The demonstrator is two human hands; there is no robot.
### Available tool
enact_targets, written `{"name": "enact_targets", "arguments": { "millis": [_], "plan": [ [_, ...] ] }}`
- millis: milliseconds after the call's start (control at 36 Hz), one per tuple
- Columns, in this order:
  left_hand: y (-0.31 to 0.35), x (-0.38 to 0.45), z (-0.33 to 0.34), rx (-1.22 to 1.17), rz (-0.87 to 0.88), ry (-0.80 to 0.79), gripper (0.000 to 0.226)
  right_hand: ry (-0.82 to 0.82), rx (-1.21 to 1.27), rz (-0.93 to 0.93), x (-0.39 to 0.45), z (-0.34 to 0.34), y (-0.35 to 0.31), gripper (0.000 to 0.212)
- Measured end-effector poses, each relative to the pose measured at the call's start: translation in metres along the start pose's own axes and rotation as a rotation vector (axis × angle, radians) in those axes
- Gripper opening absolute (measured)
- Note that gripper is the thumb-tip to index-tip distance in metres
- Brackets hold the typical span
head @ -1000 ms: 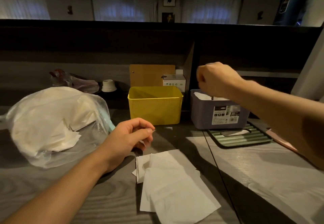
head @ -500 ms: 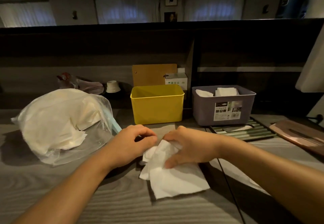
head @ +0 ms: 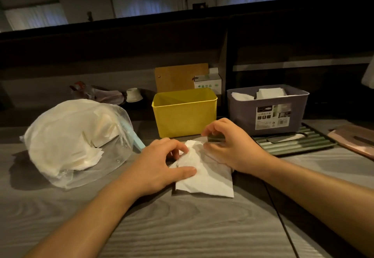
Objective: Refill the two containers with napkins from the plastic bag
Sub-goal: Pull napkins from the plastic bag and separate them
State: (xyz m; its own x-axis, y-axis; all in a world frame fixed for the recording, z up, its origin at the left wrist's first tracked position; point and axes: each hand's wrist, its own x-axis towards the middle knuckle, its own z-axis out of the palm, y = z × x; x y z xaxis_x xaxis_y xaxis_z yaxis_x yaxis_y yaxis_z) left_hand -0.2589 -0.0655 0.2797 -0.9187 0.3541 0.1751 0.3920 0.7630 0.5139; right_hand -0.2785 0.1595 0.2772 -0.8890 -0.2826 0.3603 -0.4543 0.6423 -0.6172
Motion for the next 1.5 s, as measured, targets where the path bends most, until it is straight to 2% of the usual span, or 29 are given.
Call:
{"name": "enact_targets", "arguments": {
  "millis": [83, 139, 194, 306, 389, 472, 611, 694, 750, 806, 861, 972, 1083, 1167, 1222, 1306, 1389, 1444, 1500],
  "plan": [
    [0.002, 0.001, 0.003, 0.038, -0.027, 0.026, 0.049, 0.118, -0.078, -0.079, -0.001, 0.002, -0.001, 0.015],
    [0.003, 0.002, 0.003, 0.031, -0.046, 0.047, 0.046, 0.107, -0.133, -0.148, -0.005, 0.000, -0.007, 0.011],
    [0.004, 0.002, 0.003, -0.002, -0.075, 0.059, 0.037, -0.010, -0.163, -0.205, -0.009, -0.001, -0.012, 0.010],
    [0.002, 0.004, 0.004, -0.053, -0.087, 0.078, 0.016, -0.281, -0.270, -0.222, -0.014, 0.000, -0.020, 0.037],
    [-0.001, 0.005, 0.004, -0.073, -0.085, 0.088, 0.008, -0.329, -0.333, -0.181, -0.014, -0.001, -0.027, 0.047],
    [0.001, 0.004, 0.004, -0.130, -0.088, 0.106, 0.011, -0.349, -0.318, -0.119, -0.014, -0.003, -0.032, 0.040],
    [0.002, 0.002, 0.002, -0.256, -0.128, 0.133, 0.010, -0.289, -0.193, -0.066, -0.016, -0.004, -0.032, 0.022],
    [0.003, 0.000, -0.002, -0.404, -0.173, 0.168, 0.011, -0.145, 0.076, -0.006, -0.017, -0.008, -0.028, 0.010],
    [0.007, -0.001, -0.004, -0.545, -0.197, 0.157, 0.011, -0.062, 0.316, 0.080, -0.017, -0.009, -0.025, 0.010],
    [0.012, -0.001, -0.005, -0.716, -0.216, 0.118, 0.011, -0.022, 0.444, 0.134, -0.018, -0.006, -0.026, 0.009],
    [0.015, 0.000, -0.004, -0.863, -0.224, 0.092, 0.010, 0.015, 0.432, 0.142, -0.017, -0.002, -0.027, 0.010],
    [0.017, 0.001, -0.002, -0.982, -0.240, 0.092, 0.011, 0.085, 0.332, 0.126, -0.014, 0.007, -0.028, 0.013],
    [0.020, 0.002, -0.003, -1.103, -0.247, 0.081, 0.016, 0.026, 0.344, 0.144, -0.013, 0.008, -0.028, 0.012],
    [0.021, 0.000, -0.001, -1.070, -0.183, 0.037, 0.037, 0.023, 0.330, 0.136, -0.012, 0.008, -0.029, 0.013],
    [0.021, 0.000, 0.001, -0.976, -0.153, 0.035, 0.040, 0.037, 0.329, 0.111, -0.011, 0.008, -0.028, 0.014],
    [0.019, 0.002, 0.001, -0.941, -0.186, 0.121, 0.033, 0.138, 0.320, 0.067, -0.006, 0.004, -0.024, 0.009],
    [0.017, 0.004, -0.002, -0.953, -0.263, 0.205, 0.018, 0.206, 0.333, 0.109, -0.003, -0.007, -0.017, 0.009],
    [0.018, 0.004, -0.004, -1.003, -0.292, 0.241, 0.020, 0.161, 0.236, 0.126, -0.004, -0.012, -0.008, 0.013],
    [0.019, 0.004, -0.007, -1.061, -0.312, 0.288, 0.022, 0.041, 0.111, 0.125, -0.007, -0.012, -0.003, 0.016]
  ]
}}
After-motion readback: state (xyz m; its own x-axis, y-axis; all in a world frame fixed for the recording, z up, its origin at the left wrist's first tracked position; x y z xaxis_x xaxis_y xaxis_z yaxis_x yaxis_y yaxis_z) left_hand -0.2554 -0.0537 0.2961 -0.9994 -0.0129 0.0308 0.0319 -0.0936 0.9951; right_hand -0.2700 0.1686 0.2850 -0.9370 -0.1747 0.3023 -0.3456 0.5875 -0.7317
